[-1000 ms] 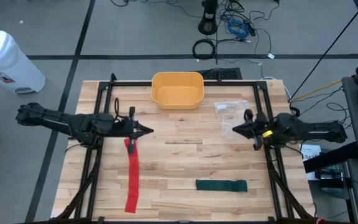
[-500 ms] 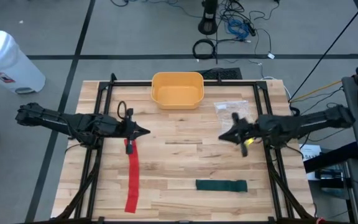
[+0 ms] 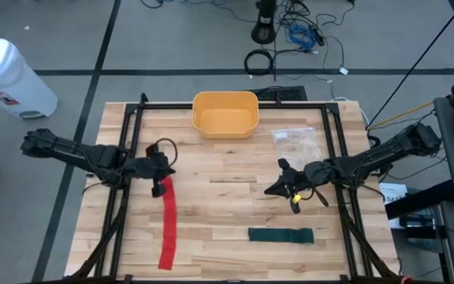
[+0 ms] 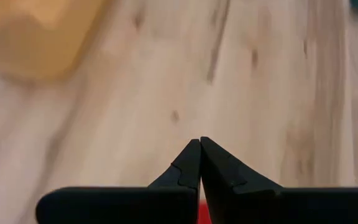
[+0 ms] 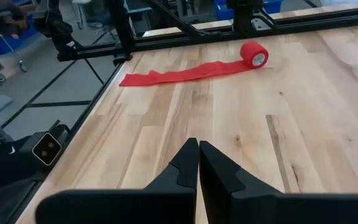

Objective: Roll bandage
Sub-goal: Roll the red bandage

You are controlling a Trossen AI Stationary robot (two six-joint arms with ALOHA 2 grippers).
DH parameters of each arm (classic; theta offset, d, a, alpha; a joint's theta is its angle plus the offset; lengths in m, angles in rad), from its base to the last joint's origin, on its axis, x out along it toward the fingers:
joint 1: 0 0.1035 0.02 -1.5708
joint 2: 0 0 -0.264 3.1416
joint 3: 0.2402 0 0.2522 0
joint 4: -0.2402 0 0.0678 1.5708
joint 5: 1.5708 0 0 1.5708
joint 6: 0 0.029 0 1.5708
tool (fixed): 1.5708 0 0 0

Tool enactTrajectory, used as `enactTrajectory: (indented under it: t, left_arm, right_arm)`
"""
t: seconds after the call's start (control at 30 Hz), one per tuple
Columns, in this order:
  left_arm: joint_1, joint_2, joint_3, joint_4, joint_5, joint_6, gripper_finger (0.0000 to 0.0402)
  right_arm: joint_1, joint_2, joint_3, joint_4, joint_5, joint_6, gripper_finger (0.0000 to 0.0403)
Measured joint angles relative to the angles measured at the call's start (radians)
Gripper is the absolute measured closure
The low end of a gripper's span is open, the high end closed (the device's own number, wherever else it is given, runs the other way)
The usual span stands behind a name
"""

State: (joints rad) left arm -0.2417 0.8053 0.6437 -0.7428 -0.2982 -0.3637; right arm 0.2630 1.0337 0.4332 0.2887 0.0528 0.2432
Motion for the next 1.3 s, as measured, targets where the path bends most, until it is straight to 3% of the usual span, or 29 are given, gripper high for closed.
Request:
enactTrajectory:
  t: [0.23,0.4,0.53,0.7,0.87,1.03,1.3]
  left_arm:
    - [-0.151,0.067,0.0,-0.1,0.008,-0.119,0.0378]
    - [-0.245,0.142,0.0,-0.114,0.008,-0.205,0.0347]
    - [-0.322,0.195,0.0,-0.126,-0.002,-0.224,0.0298]
    - [-0.384,0.283,-0.001,-0.277,-0.11,-0.317,0.0212]
    - [-0.41,0.378,-0.001,-0.256,-0.147,-0.346,0.0153]
    - [-0.421,0.508,-0.001,-0.291,-0.137,-0.36,0.0146]
    - [-0.427,0.702,0.026,-0.379,-0.143,-0.364,0.0167]
  right_arm:
    - [0.0,-0.001,0.0,0.0,0.0,0.0,0.0403]
    - [0.0,-0.001,0.0,-0.001,-0.001,-0.003,0.0403]
    - [0.0,-0.001,0.0,-0.001,-0.001,-0.019,0.0403]
    - [0.0,-0.001,0.0,-0.002,-0.001,-0.02,0.0403]
    - [0.0,-0.001,0.0,-0.002,-0.002,-0.02,0.0403]
    - [0.0,-0.001,0.0,-0.002,-0.002,-0.02,0.0403]
    - [0.0,-0.001,0.0,-0.002,-0.002,-0.02,0.0403]
